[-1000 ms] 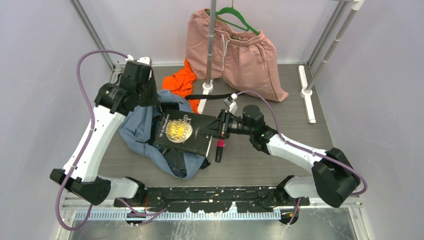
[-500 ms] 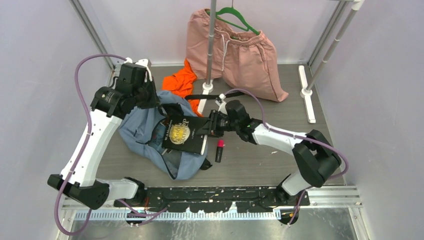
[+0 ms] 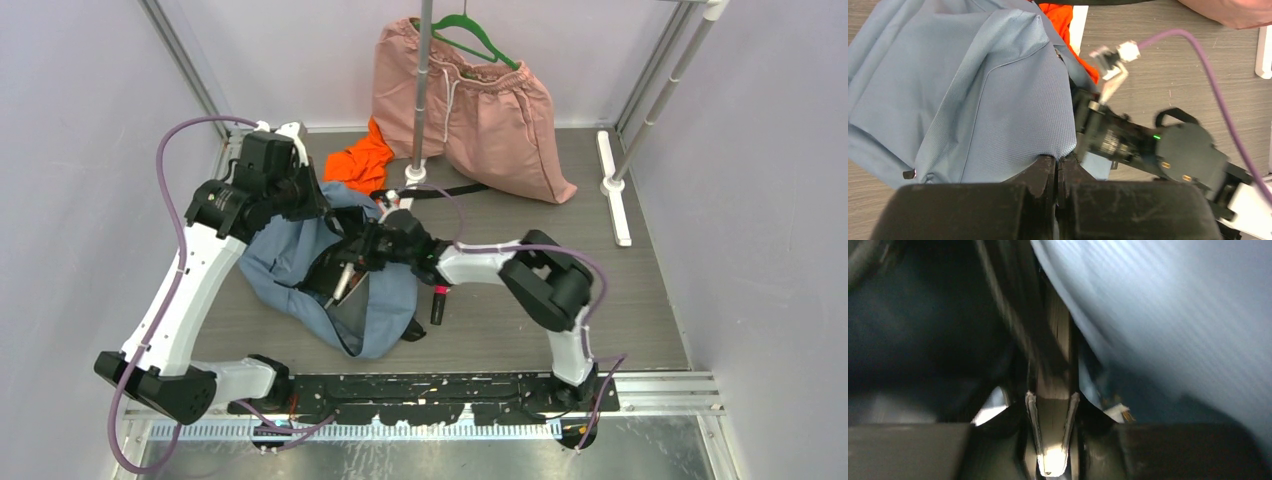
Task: Pack the student bag
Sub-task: Place the book in the student bag, then pick up the stationery from the center of the board.
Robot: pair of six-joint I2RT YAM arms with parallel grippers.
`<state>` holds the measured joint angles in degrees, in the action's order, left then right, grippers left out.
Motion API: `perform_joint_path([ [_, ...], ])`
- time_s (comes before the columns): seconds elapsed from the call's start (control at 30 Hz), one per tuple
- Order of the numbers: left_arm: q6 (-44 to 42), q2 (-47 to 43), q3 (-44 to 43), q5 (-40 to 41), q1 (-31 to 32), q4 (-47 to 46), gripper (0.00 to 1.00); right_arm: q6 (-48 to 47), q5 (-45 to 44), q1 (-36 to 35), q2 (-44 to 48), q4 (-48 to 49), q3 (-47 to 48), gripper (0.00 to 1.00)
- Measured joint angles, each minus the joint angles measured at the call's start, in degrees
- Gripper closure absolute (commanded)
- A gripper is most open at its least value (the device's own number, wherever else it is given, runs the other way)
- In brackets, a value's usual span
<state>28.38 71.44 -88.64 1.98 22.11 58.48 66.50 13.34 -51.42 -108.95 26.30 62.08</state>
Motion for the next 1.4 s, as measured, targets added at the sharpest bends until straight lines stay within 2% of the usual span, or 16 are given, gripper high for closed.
perform_joint_path([
  [0.03, 0.11, -0.09, 0.00, -0.11, 0.00, -0.04, 1.00, 0.83, -0.20, -0.55, -2.89, 0.31, 3.43, 0.48],
  [0.07, 0.17, -0.13, 0.00, -0.15, 0.00, -0.09, 1.00, 1.25, 0.02, -0.92, -5.49, 0.39, 6.51, 0.14],
  [0.1, 0.17, -0.15, 0.00, -0.17, 0.00, -0.13, 1.00, 1.95, 0.61, -1.22, -8.39, 0.92, 9.94, 0.02],
  [0.2, 0.13, -0.04, 0.00, -0.17, -0.15, -0.13, 1.00, 1.90, 2.19, -1.75, -12.33, 2.32, 13.60, 0.00],
  [0.4, 0.59, 0.37, 0.00, -0.76, -0.59, -0.24, 1.00, -1.88, 3.10, -1.57, -6.86, 0.70, 6.25, 0.00],
  [0.57, 1.09, 0.37, 0.00, -1.07, -1.03, -1.51, 1.00, -7.19, 1.68, -0.83, 1.64, -5.95, 3.45, 0.00],
  [0.83, -0.35, 0.55, -0.02, -2.47, -2.23, -1.57, 1.00, -18.97, -2.36, -0.48, 10.93, -19.82, 4.90, 0.00],
  [1.0, -2.49, 0.52, 0.04, -6.73, -2.69, -1.22, 1.00, -24.57, -7.17, 0.07, 17.25, -28.87, 2.54, 0.00],
  [1.1, -4.33, -0.07, 2.12, -14.78, -2.93, -2.16, 1.00, -27.63, -10.86, 1.42, 21.81, -32.87, 1.18, 0.00],
  [1.13, -4.66, -0.37, 3.43, -18.10, -3.06, -2.64, 0.96, -28.44, -12.02, 2.19, 23.47, -33.55, 0.46, 0.00],
  [1.17, -4.79, -0.66, 4.96, -21.42, -3.13, -3.32, 0.80, -29.00, -12.87, 2.95, 24.83, -34.03, -0.28, 0.00],
  [1.2, -4.76, -0.94, 7.06, -25.27, -3.13, -4.42, 0.58, -29.40, -14.05, 4.07, 26.56, -34.56, -1.38, 0.00],
  [1.23, -4.70, -0.98, 8.76, -28.22, -3.10, -5.27, 0.42, -29.57, -15.63, 5.18, 28.20, -35.32, -2.49, 0.00],
  [1.27, -4.37, -0.98, 10.47, -31.30, -3.10, -6.60, 0.30, -29.73, -17.16, 6.19, 29.66, -35.87, -3.65, 0.00],
  [1.33, -3.56, -0.98, 12.85, -35.71, -3.06, -8.61, 0.16, -30.10, -19.45, 7.80, 31.91, -36.35, -5.75, 0.00],
  [1.4, -3.17, -0.98, 14.71, -39.74, -2.93, -9.97, 0.10, -30.60, -21.53, 9.31, 34.01, -38.03, -7.69, 0.00],
])
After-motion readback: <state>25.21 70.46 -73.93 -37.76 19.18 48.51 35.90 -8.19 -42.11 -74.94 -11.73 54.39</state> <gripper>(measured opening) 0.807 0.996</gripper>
